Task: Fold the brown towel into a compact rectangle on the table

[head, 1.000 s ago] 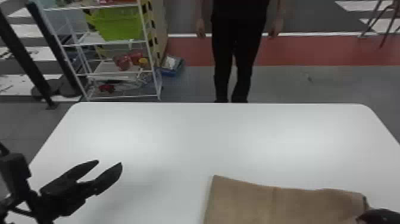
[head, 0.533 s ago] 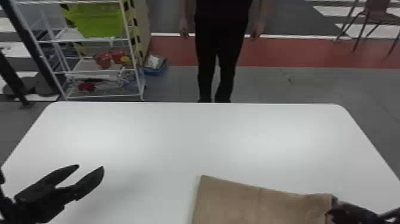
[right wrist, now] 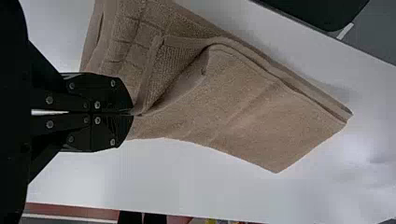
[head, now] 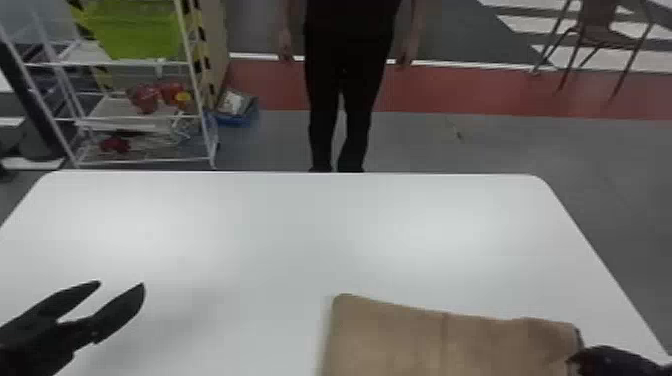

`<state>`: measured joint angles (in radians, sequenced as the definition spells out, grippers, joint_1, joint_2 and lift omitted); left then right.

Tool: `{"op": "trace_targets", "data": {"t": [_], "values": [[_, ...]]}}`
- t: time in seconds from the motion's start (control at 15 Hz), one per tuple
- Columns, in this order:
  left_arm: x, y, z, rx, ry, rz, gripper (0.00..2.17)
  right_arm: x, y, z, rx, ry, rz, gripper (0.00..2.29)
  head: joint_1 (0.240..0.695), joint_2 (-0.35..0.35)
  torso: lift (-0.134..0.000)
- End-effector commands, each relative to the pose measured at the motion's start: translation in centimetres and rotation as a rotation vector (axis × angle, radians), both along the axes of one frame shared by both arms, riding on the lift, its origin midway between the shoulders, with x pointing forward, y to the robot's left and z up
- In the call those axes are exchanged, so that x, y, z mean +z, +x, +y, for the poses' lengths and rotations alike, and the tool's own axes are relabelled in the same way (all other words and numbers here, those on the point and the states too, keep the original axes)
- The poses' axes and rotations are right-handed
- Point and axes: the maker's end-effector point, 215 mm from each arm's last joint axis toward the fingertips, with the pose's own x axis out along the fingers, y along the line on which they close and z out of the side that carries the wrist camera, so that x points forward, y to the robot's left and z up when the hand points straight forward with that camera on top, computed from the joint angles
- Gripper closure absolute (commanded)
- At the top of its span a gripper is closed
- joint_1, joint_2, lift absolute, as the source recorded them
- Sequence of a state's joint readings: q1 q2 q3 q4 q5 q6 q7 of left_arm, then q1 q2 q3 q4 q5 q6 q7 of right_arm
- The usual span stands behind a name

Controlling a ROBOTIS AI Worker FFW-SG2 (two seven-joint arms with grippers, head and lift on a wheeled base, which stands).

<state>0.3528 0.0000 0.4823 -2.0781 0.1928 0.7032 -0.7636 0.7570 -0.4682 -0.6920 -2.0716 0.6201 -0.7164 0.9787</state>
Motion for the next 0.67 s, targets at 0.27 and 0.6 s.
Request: {"op": "trace_targets", "data": {"t": [0.27,0.6], "values": [[-0.2,-0.3,-0.3,-0.004,0.0,0.004,0.04,0.5,-0.4,1.3,0.049,0.011,-0.022,1.54,0.695,-0.079,-0.123],[-0.6,0.0,-0.5,-0.005,0.0,0.002,0.04,1.6,-2.5,-3.5,-0.017,-0.005,-0.034,1.54,0.695,-0.132,-0.123]]}}
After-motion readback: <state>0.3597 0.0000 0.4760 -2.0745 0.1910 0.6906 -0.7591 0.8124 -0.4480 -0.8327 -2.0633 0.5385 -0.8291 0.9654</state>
